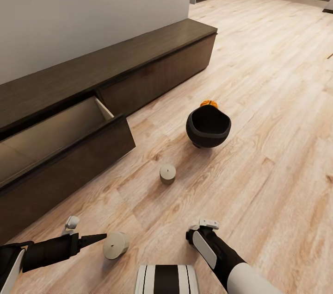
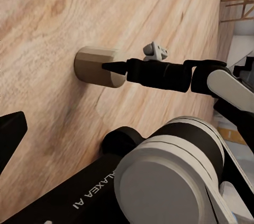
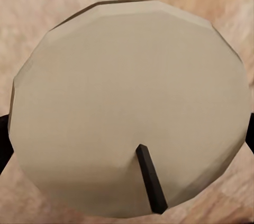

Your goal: Place each of the two pumpkins and all three candles from the living room inside a cabinet in the living room (use any cabinet), then make sure every cabinet is closed, and position the cauldron so it is next to a table in the living room.

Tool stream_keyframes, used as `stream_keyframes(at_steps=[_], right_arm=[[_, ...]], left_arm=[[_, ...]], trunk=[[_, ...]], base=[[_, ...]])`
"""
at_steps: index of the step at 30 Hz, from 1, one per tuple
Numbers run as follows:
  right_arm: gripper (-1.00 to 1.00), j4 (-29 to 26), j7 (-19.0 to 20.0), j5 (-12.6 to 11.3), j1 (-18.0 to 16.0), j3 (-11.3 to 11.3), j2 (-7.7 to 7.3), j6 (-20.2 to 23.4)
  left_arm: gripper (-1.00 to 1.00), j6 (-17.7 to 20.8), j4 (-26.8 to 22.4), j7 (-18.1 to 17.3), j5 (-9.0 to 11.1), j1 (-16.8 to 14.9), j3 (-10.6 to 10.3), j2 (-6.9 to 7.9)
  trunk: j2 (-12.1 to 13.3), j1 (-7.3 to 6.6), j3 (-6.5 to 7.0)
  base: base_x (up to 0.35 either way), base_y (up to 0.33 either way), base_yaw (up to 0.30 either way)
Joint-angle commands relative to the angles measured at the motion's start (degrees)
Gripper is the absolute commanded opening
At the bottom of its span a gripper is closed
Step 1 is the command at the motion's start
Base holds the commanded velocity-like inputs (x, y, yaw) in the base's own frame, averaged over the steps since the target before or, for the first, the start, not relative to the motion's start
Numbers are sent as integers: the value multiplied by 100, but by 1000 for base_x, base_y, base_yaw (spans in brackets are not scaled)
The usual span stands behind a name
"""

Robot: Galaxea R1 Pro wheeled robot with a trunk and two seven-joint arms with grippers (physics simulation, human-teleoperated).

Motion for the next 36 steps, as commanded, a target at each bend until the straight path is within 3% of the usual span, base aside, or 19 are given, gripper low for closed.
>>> stream_keyframes(at_steps=[1, 14, 36], right_arm=[[-100, 120, -55, -72, -2, 24, -7, 10], [-100, 120, -52, -78, -1, 18, -7, 12], [-100, 114, -53, -81, -2, 1, -19, 12]], left_arm=[[100, 43, -1, -10, 11, -1, 4, 1], [100, 45, -1, -10, 18, -1, 13, 9], [100, 45, -1, -10, 10, -1, 7, 1]], trunk=[[-1, 0, -4], [0, -3, 18], [28, -57, 483]], base=[[0, 0, 0], [0, 0, 0], [0, 0, 0]])
